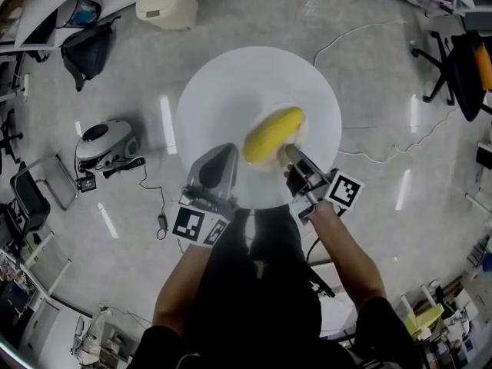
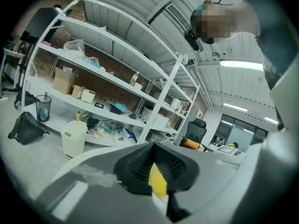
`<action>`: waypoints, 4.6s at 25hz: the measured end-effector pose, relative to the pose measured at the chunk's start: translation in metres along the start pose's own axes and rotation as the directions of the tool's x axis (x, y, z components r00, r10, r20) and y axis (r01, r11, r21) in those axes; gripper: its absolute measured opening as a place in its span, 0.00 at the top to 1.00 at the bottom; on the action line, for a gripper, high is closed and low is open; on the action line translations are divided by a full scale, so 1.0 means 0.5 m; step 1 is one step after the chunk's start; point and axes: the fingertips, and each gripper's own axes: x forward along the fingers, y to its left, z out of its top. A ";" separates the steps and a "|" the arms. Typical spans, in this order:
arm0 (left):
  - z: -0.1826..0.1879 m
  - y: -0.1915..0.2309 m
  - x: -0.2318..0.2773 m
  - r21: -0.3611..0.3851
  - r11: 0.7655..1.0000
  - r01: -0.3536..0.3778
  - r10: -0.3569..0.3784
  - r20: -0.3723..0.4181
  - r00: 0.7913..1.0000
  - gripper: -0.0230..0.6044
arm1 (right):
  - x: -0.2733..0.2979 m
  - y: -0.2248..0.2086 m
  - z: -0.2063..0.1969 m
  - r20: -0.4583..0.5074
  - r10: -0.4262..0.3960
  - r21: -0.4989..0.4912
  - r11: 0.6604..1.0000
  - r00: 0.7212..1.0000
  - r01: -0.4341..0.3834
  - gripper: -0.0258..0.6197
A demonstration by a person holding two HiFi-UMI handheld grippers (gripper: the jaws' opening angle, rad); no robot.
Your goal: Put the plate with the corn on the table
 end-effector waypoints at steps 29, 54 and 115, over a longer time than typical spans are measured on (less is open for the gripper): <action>-0.041 0.056 0.042 -0.029 1.000 0.009 -0.009 -0.005 1.000 0.96 | 0.100 -0.131 0.015 -0.025 -0.062 0.028 0.998 0.998 0.062 0.91; -0.047 0.069 0.067 -0.050 0.999 -0.006 0.006 0.004 1.000 0.96 | 0.130 -0.182 0.036 -0.045 -0.110 0.048 0.992 0.993 0.113 0.90; -0.049 0.087 0.044 -0.083 0.996 -0.011 0.013 0.025 1.000 0.96 | 0.157 -0.137 0.008 -0.278 -0.289 -0.277 0.937 0.916 0.212 0.53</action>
